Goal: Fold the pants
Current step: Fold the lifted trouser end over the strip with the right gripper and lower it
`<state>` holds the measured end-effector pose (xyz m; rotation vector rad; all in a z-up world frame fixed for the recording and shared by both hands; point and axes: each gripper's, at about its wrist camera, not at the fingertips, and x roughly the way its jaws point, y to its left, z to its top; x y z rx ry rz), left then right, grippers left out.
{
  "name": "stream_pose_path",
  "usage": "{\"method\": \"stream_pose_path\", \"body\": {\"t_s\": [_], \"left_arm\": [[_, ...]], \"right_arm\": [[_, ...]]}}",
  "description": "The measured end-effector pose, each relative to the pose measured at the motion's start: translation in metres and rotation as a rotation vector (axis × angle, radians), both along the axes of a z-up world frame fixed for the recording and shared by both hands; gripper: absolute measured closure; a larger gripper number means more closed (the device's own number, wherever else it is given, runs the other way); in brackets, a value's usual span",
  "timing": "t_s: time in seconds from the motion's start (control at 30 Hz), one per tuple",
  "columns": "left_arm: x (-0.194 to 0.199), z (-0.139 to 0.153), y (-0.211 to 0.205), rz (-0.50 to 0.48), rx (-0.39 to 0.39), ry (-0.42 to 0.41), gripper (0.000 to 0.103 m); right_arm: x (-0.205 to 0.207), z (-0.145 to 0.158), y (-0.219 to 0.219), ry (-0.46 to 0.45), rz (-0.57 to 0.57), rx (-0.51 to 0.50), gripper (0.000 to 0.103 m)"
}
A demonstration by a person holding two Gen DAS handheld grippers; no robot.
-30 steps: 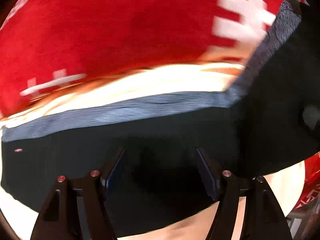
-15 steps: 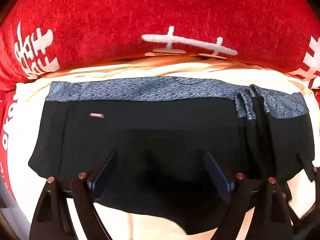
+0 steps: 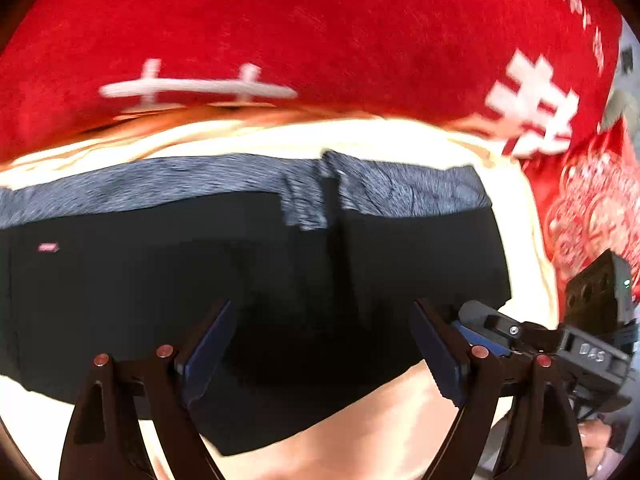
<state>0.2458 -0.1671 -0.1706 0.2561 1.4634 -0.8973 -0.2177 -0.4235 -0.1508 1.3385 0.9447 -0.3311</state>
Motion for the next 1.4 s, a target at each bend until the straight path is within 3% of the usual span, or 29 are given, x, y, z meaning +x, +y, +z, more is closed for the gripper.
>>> {"method": "stream_pose_path", "body": {"t_s": [0.13,0.2,0.33,0.37,0.4,0.47,0.63,0.73,0.87,0.93,1.03,1.07,1.17,1.23,1.3,1.4], "left_arm": [[-0.019,-0.007,-0.032,-0.054,0.029,-0.003,0.030],[-0.026,-0.002,-0.029,-0.070,0.034,0.005,0.042],[-0.028,-0.009,-0.033,-0.074,0.052,0.000,0.042],[-0.029,-0.008,-0.033,-0.072,0.048,0.000,0.050],[-0.028,-0.007,-0.032,-0.071,0.041,0.007,0.055],[-0.033,-0.003,-0.041,-0.070,0.051,0.002,0.055],[-0.048,0.013,-0.029,-0.082,0.076,-0.129,0.055],[-0.046,0.000,-0.020,-0.062,0.123,-0.121,0.054],[-0.037,-0.004,-0.011,-0.005,0.134,-0.134,0.031],[-0.033,0.001,-0.005,-0.003,0.124,-0.135,0.031],[-0.027,0.014,-0.002,0.000,0.117,-0.143,0.031],[-0.025,0.020,-0.003,0.003,0.112,-0.155,0.031],[-0.018,0.037,-0.014,0.012,0.085,-0.185,0.031],[-0.015,0.044,-0.027,0.007,0.065,-0.200,0.031],[-0.014,0.045,-0.042,-0.008,0.055,-0.209,0.031],[-0.017,0.035,-0.068,-0.025,0.050,-0.211,0.031]], "right_arm": [[-0.014,-0.012,-0.001,-0.023,-0.087,0.068,0.059],[-0.017,-0.017,-0.011,-0.025,-0.116,0.087,0.059],[-0.022,-0.024,-0.025,-0.059,-0.205,0.129,0.059],[-0.023,-0.028,-0.028,-0.070,-0.233,0.141,0.060],[-0.022,-0.031,-0.031,-0.077,-0.253,0.157,0.069],[-0.018,-0.037,-0.037,-0.044,-0.254,0.175,0.098],[-0.010,-0.013,-0.026,-0.038,-0.092,0.133,0.098],[-0.006,-0.016,-0.020,-0.001,-0.064,0.113,0.098],[0.008,-0.036,-0.024,0.073,0.001,0.086,0.098],[0.013,-0.027,-0.026,0.077,0.075,0.056,0.093],[0.019,0.001,-0.027,0.080,0.218,-0.002,0.061],[0.017,0.015,-0.029,0.068,0.249,-0.031,0.046],[0.003,0.056,-0.048,0.003,0.253,-0.149,0.044],[-0.002,0.071,-0.071,0.012,0.238,-0.262,0.044],[0.003,0.065,-0.103,0.078,0.226,-0.332,0.044],[0.016,0.034,-0.141,0.108,0.215,-0.297,0.044]]}}
